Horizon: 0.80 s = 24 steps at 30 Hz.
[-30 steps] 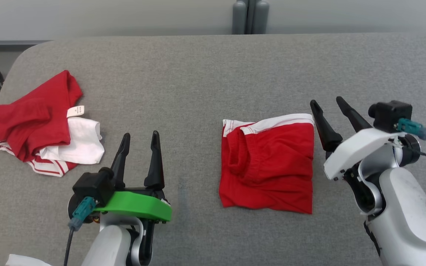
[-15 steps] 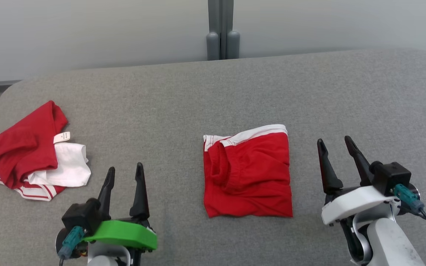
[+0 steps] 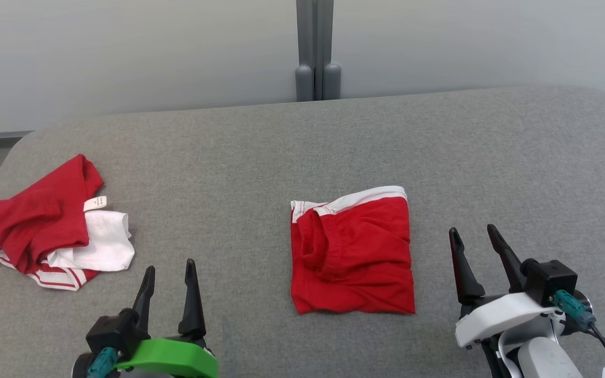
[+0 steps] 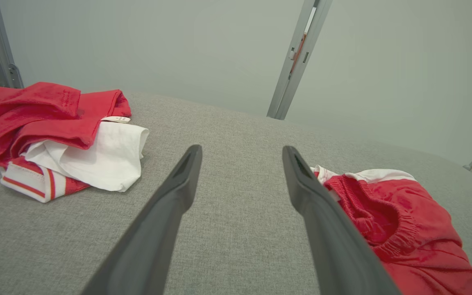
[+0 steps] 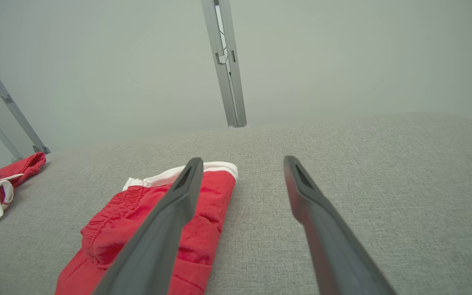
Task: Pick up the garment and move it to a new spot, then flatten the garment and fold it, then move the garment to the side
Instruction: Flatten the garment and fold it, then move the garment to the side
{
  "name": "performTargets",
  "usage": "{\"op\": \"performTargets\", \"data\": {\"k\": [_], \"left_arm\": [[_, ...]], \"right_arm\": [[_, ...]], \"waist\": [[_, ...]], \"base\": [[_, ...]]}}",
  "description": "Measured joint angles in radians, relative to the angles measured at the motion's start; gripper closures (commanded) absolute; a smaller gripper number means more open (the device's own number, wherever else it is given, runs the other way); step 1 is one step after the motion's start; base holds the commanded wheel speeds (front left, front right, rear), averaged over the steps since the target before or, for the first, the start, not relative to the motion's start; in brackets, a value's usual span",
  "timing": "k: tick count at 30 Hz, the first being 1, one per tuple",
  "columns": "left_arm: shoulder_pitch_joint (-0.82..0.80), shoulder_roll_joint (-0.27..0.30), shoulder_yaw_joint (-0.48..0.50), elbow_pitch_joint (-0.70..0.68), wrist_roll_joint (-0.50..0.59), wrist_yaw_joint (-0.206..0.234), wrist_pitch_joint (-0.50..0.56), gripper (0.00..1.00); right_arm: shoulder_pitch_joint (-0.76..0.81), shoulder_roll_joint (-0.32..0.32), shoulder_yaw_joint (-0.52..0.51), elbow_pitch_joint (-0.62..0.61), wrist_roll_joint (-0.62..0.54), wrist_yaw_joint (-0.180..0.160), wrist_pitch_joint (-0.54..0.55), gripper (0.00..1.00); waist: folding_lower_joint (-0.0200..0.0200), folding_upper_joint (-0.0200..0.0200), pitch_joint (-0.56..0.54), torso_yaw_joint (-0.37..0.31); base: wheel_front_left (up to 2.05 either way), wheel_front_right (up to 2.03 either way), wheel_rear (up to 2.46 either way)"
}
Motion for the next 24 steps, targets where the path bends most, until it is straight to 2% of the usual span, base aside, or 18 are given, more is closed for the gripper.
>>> {"op": "performTargets", "data": {"k": [15,19,24], "left_arm": [[-0.001,0.0,-0.001,0.002,0.007,0.002,0.0,0.0],[-0.007,0.0,-0.007,-0.005,0.007,0.004,0.0,0.0],[-0.029,0.0,-0.02,-0.018,0.004,0.008,0.0,0.0]], "right_arm": [[-0.004,0.001,-0.005,0.04,0.003,0.0,-0.003,0.0],[-0.029,0.001,-0.013,0.067,0.01,0.0,0.042,0.0],[-0.105,0.001,-0.017,0.089,0.046,0.0,0.191,0.0]], "waist": [[0.0,0.0,0.016,0.0],[0.0,0.0,0.034,0.003],[0.0,0.0,0.065,0.014]], "base": [[0.0,0.0,0.0],[0.0,0.0,0.0],[0.0,0.0,0.0]]}}
